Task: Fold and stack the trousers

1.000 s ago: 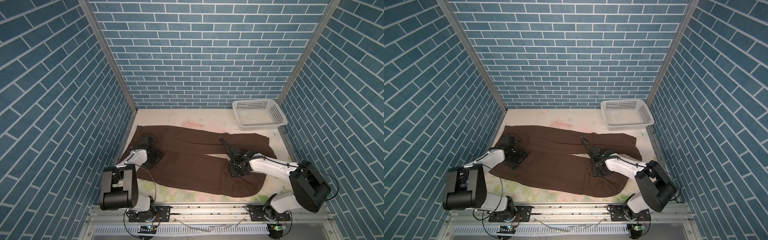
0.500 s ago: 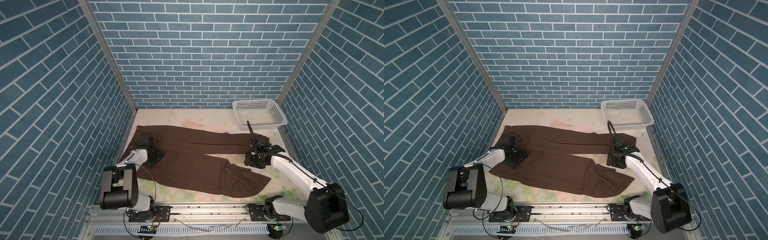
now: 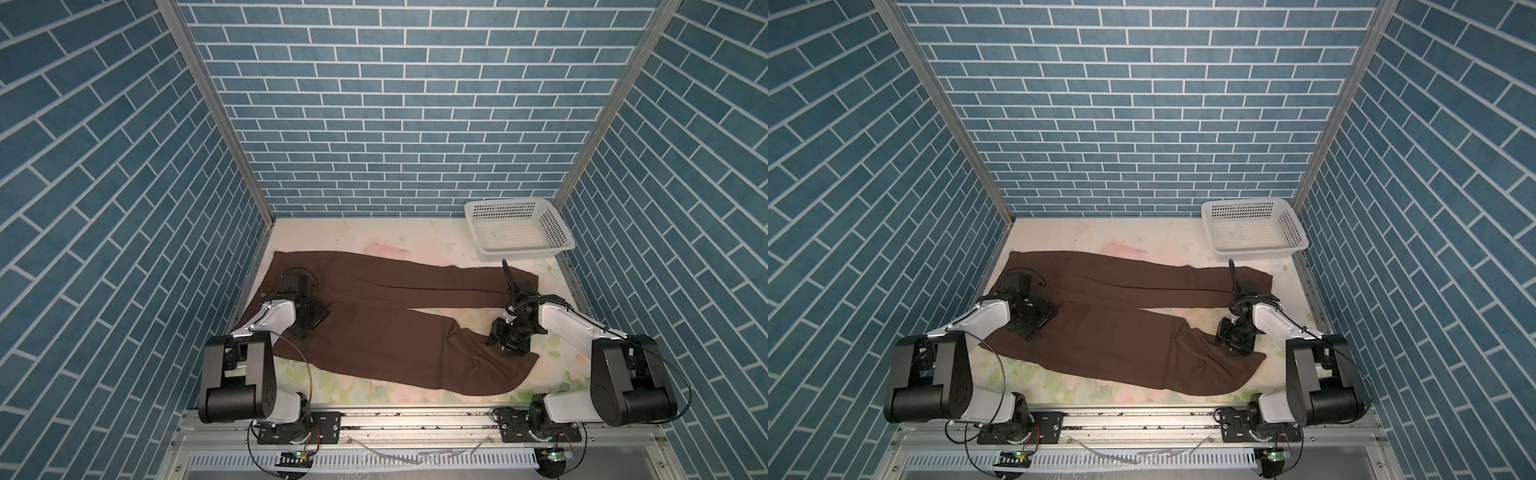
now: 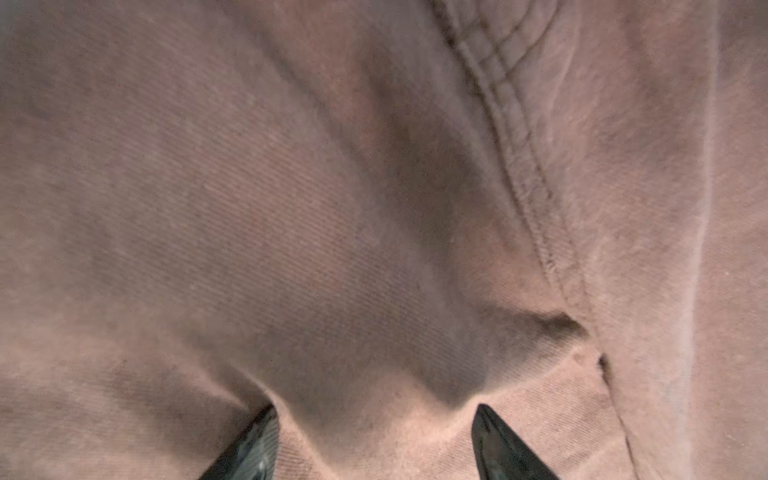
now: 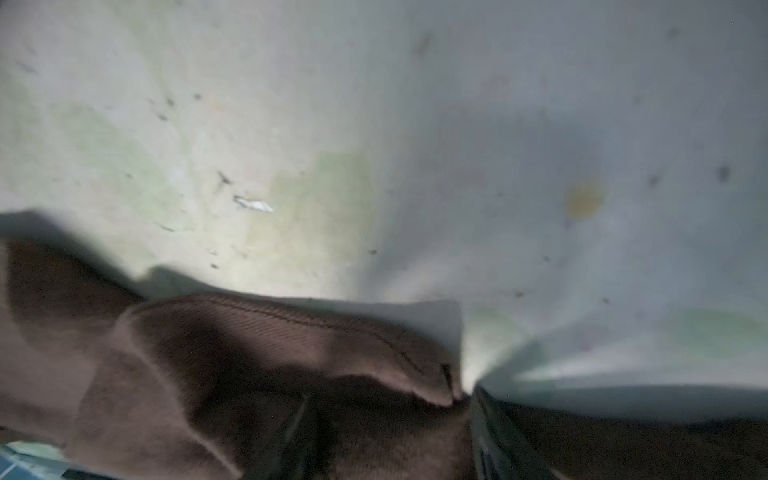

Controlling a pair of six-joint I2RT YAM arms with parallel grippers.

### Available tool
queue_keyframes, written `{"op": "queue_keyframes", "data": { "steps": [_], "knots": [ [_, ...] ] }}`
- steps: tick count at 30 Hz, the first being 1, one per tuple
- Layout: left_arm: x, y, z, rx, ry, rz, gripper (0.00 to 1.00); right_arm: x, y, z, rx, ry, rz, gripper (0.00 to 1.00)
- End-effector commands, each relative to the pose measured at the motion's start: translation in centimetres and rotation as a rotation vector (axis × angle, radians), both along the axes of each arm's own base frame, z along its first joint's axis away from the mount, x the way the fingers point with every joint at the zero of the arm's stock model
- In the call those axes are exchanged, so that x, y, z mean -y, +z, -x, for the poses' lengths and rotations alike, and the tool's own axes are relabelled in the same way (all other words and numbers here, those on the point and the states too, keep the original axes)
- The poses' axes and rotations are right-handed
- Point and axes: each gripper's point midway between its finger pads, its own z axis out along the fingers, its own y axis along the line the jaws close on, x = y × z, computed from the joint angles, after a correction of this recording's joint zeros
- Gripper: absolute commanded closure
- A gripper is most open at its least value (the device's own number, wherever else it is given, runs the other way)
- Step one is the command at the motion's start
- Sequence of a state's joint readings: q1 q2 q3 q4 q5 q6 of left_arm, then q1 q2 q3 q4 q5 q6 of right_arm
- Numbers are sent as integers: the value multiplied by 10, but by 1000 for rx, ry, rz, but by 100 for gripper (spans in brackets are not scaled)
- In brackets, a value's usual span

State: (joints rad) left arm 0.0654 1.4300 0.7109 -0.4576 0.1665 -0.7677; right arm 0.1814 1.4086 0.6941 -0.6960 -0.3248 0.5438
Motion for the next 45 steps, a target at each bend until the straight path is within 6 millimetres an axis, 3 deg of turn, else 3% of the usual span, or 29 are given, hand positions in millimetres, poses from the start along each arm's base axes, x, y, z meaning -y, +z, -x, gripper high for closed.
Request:
{"op": "queue_keyframes", "data": {
  "steps": [1, 3, 4, 9, 16, 20, 27, 33, 37, 38, 41, 43, 45],
  "knots": [
    [4, -13, 22, -62, -5, 8, 25, -25, -10, 9, -41, -12, -154, 64],
    [3, -16, 25, -65, -3, 6, 25, -29, -12, 11, -47, -25, -178, 98],
    [3, -17, 26, -70, -2, 6, 25, -27, -12, 11, -49, -30, -171, 100],
    [4, -18, 26, -72, -15, 8, 25, -7, 3, 1, 13, -18, -37, 100],
    [5, -16, 25, -61, -14, 11, 25, 50, 55, -23, 210, -31, 282, 100],
    [5, -18, 25, -66, -14, 12, 25, 81, 68, -25, 245, -96, 412, 100],
    [5, -25, 24, -84, -16, 16, 25, 141, 58, -40, 242, -258, 577, 100],
    [3, -25, 20, -106, -38, 0, 25, 160, 34, -68, 207, -415, 513, 100],
    [2, -21, 18, -93, -24, -1, 24, 170, 22, -77, 167, -415, 482, 100],
    [2, -19, 16, -82, -18, -1, 24, 172, 23, -78, 170, -410, 476, 97],
    [1, -10, 12, -51, -5, -3, 24, 175, 34, -80, 209, -418, 480, 73],
    [3, 14, -3, 8, -17, -4, 24, 177, 48, -82, 261, -438, 484, 58],
    [7, 42, -13, 73, -23, -17, 24, 177, 62, -85, 312, -448, 482, 51]
  ]
}}
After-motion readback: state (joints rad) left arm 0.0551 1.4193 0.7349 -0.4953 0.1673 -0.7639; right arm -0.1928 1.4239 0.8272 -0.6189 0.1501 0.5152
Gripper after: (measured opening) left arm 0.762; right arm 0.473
